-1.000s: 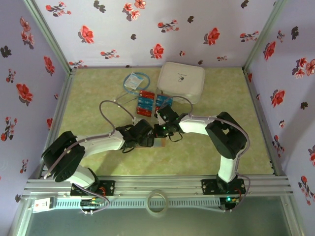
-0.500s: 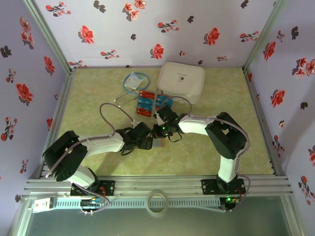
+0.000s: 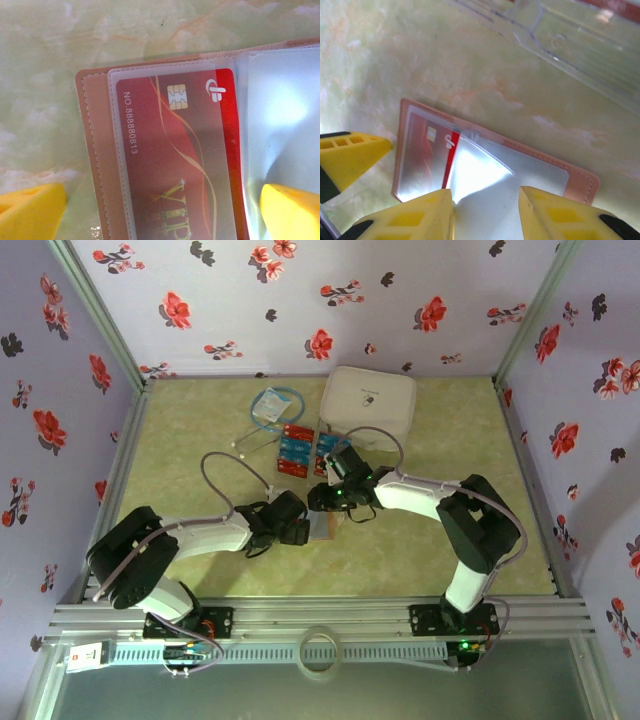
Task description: Put the credit cards into the card holder
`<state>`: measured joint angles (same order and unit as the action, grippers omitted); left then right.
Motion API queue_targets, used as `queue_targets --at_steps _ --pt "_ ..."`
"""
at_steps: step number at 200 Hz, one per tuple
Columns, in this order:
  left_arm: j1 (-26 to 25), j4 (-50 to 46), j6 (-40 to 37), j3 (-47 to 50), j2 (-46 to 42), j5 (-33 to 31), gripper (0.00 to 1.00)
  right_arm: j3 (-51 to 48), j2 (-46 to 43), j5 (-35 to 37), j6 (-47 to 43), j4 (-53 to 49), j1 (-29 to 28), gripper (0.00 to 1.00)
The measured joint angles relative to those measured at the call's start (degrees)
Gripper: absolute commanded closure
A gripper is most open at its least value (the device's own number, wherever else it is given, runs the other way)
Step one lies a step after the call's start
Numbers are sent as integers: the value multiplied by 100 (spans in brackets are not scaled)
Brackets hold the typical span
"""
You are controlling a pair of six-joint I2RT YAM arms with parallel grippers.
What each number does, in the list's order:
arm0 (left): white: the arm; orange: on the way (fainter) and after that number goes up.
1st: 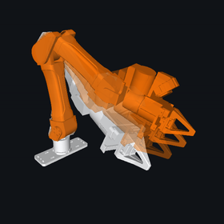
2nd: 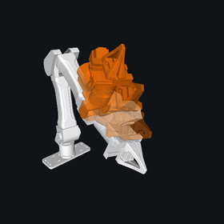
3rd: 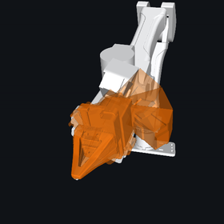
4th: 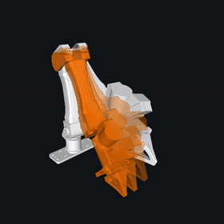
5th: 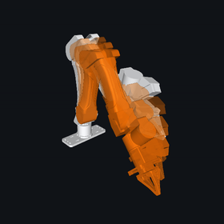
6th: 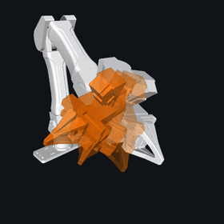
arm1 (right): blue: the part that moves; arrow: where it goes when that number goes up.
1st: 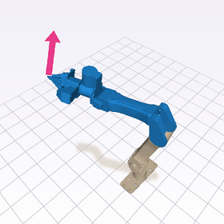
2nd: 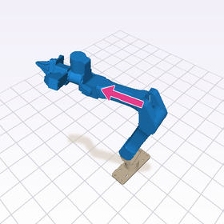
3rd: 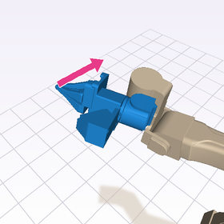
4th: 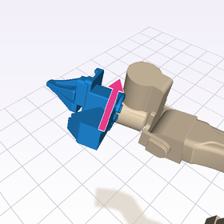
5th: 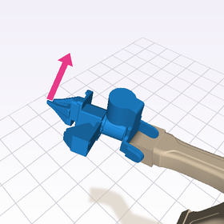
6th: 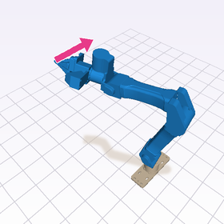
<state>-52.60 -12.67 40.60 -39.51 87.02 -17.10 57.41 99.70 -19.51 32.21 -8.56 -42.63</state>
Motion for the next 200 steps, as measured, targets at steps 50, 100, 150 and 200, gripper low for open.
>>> queue_targets --at_steps 50,100,150,200 --pt "0 2 0 4 0 -9 0 -144 142 -125 249 260 0 60" --pt "0 2 0 4 -2 -9 0 -144 356 -378 494 599 -17 60" --pt "57 -271 -24 4 -487 -37 0 -142 415 -621 754 837 -109 60" --pt "522 -774 -92 33 -2173 -184 0 236 422 -627 966 870 -420 59"
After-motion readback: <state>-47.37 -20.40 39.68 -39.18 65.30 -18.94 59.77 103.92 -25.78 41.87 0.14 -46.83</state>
